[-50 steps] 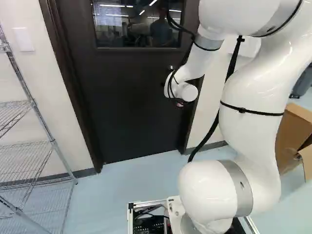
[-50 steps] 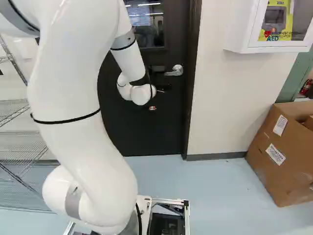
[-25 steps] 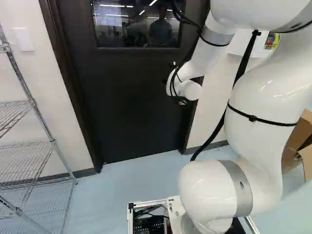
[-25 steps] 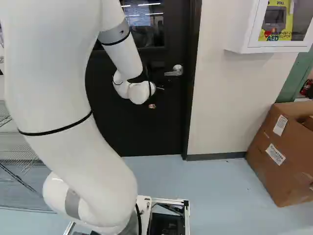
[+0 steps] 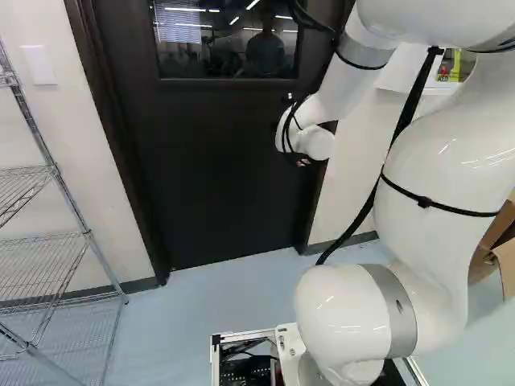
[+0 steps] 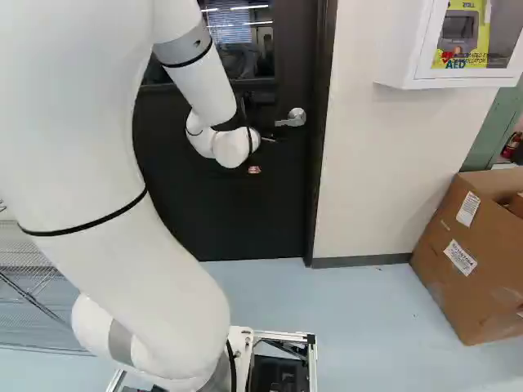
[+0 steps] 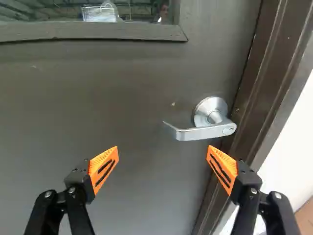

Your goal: Open the door and move inside

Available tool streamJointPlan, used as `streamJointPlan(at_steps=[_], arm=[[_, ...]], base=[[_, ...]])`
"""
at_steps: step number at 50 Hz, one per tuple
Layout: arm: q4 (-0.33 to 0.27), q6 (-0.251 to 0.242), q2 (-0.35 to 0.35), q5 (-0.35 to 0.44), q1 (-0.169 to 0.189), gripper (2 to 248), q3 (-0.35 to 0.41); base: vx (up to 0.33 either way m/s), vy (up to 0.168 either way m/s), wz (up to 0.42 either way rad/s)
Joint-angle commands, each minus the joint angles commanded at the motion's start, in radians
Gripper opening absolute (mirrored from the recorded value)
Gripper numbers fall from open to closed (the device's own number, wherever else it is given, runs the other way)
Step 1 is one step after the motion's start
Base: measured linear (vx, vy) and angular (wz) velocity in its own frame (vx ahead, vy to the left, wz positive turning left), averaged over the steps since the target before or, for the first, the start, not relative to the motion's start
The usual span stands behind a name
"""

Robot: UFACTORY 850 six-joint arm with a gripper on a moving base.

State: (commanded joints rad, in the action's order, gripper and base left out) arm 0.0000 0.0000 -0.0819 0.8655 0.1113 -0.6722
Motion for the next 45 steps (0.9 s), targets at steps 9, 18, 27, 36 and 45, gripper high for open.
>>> streamJointPlan(at_steps=[9,18,27,36,45], arm=[[0.0,0.0,-0.015,0.0,0.003,247,-0.036],[0.0,0.0,-0.014,0.0,0.003,247,-0.056],[0.0,0.0,-0.026,0.0,0.001,247,-0.09],[0.0,0.0,-0.043,0.0,0.005,247,-0.126],[0.0,0.0,-0.065,0.0,0.009,247,-0.154]], base=[[0.0,0.0,0.0],[0.0,0.0,0.0],[0.0,0.0,0.0],[0.0,0.0,0.0],[0.0,0.0,0.0]])
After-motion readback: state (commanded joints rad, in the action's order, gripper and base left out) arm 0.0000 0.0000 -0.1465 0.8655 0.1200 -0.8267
